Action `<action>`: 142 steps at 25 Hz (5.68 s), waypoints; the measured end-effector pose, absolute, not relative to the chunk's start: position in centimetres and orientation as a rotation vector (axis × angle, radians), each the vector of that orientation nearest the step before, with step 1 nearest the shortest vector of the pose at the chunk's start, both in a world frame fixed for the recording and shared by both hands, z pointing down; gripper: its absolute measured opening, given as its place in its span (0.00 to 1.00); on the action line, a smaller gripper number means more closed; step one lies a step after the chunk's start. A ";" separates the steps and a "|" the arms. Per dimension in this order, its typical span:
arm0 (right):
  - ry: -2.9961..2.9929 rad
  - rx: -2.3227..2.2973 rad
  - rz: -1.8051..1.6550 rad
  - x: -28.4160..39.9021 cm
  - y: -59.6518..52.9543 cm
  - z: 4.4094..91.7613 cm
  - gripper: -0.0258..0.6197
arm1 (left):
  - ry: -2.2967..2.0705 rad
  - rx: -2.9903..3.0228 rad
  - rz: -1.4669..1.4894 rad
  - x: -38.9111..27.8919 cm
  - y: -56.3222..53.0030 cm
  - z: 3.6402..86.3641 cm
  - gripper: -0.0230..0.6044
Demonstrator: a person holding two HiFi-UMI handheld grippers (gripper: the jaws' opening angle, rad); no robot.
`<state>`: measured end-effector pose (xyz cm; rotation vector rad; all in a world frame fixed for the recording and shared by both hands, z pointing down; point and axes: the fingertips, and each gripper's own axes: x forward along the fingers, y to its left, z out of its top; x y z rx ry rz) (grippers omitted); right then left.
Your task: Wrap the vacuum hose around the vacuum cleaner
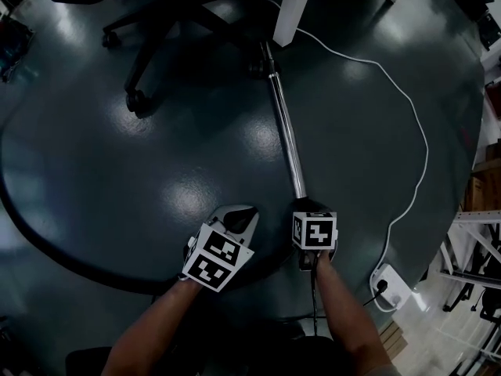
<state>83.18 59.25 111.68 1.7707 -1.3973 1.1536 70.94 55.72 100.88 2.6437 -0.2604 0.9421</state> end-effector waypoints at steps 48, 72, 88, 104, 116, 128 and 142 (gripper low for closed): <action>-1.768 1.787 0.977 84.3 73.5 97.4 0.28 | 0.621 3.077 1.191 82.8 64.1 99.1 0.49; -2.134 1.205 0.712 80.4 69.5 95.5 0.28 | 1.061 3.100 1.621 79.9 63.9 101.6 0.42; -2.148 1.087 0.784 72.8 64.4 86.1 0.42 | 0.807 3.081 1.859 72.0 58.6 94.1 0.36; -2.297 0.888 0.723 60.1 62.0 66.0 0.31 | 0.429 2.960 1.996 56.3 56.0 72.4 0.36; -2.356 0.727 0.584 49.9 59.3 50.8 0.31 | 0.007 2.716 2.102 41.9 53.6 57.0 0.35; -2.281 0.785 0.343 42.4 51.5 36.8 0.31 | -0.509 2.571 1.693 25.6 47.4 45.5 0.35; -2.384 0.814 0.160 37.1 41.1 24.9 0.31 | -0.918 2.388 1.362 15.8 42.1 40.4 0.35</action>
